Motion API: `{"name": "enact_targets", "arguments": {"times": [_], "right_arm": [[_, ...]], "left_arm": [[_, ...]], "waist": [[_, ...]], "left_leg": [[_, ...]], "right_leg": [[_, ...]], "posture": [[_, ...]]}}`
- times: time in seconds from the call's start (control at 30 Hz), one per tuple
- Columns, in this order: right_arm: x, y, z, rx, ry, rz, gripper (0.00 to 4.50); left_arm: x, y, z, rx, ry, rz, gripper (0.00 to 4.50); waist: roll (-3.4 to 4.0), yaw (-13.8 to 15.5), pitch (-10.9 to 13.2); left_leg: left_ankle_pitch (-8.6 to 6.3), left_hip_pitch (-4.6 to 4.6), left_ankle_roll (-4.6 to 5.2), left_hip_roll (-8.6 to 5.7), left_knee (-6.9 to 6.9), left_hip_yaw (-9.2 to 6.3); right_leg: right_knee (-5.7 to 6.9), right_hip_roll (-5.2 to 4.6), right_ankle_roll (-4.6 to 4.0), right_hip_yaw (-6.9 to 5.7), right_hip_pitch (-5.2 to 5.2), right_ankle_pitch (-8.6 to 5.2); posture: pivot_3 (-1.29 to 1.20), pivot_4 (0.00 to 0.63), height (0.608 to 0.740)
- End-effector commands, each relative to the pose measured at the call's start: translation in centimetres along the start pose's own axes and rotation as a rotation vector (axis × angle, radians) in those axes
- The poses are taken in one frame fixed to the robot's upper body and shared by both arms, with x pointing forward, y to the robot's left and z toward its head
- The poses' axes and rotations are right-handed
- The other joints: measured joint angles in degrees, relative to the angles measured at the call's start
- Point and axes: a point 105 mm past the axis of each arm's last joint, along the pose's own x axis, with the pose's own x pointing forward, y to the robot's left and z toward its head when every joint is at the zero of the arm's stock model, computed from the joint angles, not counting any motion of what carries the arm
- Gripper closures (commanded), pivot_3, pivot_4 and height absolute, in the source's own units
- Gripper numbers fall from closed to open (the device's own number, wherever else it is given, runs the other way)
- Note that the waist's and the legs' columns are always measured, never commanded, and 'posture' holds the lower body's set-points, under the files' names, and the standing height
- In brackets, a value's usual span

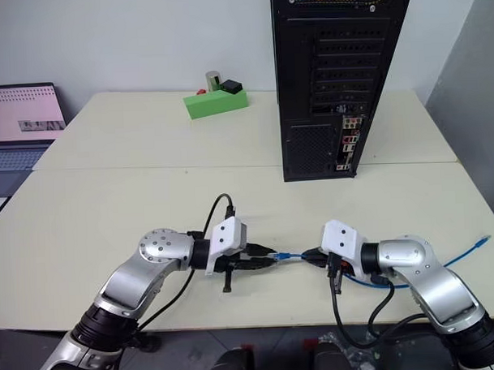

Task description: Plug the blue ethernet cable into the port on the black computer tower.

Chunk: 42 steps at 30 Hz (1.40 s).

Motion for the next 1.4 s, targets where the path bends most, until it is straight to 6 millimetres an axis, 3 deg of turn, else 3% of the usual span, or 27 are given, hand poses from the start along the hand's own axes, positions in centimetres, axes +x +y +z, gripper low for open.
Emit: {"name": "enact_targets", "arguments": {"times": [0.03,0.1,0.3,0.47,0.57,0.73,0.8,1.27,1.4], "right_arm": [[0.0,0.1,1.5,-0.059,-0.033,0.013,4.5],[0.0,0.1,1.4,-0.058,-0.03,0.015,4.5],[-1.5,-0.5,0.6,-0.071,0.008,0.02,3.17],[-3.4,-1.9,0.9,0.024,-0.022,-0.038,1.85],[-4.0,-1.6,1.7,0.152,-0.095,-0.019,1.21],[-2.8,-1.3,2.8,0.363,-0.223,-0.013,1.19],[-2.0,-1.2,2.9,0.405,-0.241,-0.013,1.19],[-0.2,-0.9,5.0,0.54,-0.357,0.055,1.19],[0.0,-0.9,5.2,0.553,-0.362,0.066,1.89]], "left_arm": [[0.1,0.2,0.9,0.051,-0.021,0.008,4.21],[0.1,0.3,0.8,0.065,-0.021,0.014,4.21],[0.0,0.6,1.5,0.158,-0.077,0.053,4.21],[-0.1,1.7,1.9,0.403,-0.105,0.166,4.21],[-0.2,1.7,1.8,0.648,-0.107,0.2,4.21],[-0.8,1.4,2.4,1.062,-0.158,0.238,4.21],[-1.1,1.6,2.8,1.138,-0.194,0.267,4.21],[-1.7,2.1,3.2,1.253,-0.259,0.332,4.21],[-1.7,2.1,3.2,1.262,-0.26,0.339,4.21]], "waist": [[0.0,0.0,0.0],[0.0,0.0,0.0],[0.0,0.06,0.0],[0.0,0.04,0.0],[0.0,0.1,0.0],[-0.02,0.09,-0.01],[-0.02,0.16,-0.02],[0.0,0.06,-0.02],[0.0,0.06,-0.02]], "left_leg": [[0.0,0.0,0.0,0.0,0.0,0.0],[0.0,0.0,0.0,0.0,0.0,0.0],[0.0,-0.01,0.0,0.0,0.0,0.0],[0.0,0.0,0.0,0.0,0.0,0.01],[0.0,-0.01,0.0,0.0,0.0,0.0],[0.0,0.01,0.0,0.0,0.01,-0.01],[0.0,0.0,0.0,-0.03,0.01,-0.01],[0.0,-0.02,0.0,-0.05,0.02,-0.03],[0.0,-0.02,0.0,-0.05,0.02,-0.02]], "right_leg": [[0.0,0.0,0.0,0.0,0.0,0.0],[0.0,0.0,0.0,0.0,0.0,0.0],[0.0,-0.01,0.0,0.0,0.0,0.0],[-0.01,-0.01,0.0,0.01,0.01,0.0],[-0.02,-0.01,-0.01,0.01,0.01,0.01],[-0.01,-0.01,-0.02,0.0,0.03,0.02],[0.0,-0.04,-0.01,0.02,0.02,0.02],[0.03,-0.05,0.02,-0.04,0.0,0.04],[0.04,-0.05,0.03,-0.04,0.0,0.04]], "posture": [[0.0,0.15,0.74],[0.0,0.15,0.74],[0.0,0.15,0.74],[0.0,0.15,0.74],[0.0,0.15,0.74],[0.0,0.15,0.74],[0.0,0.15,0.74],[0.0,0.15,0.74],[0.0,0.15,0.74]]}}
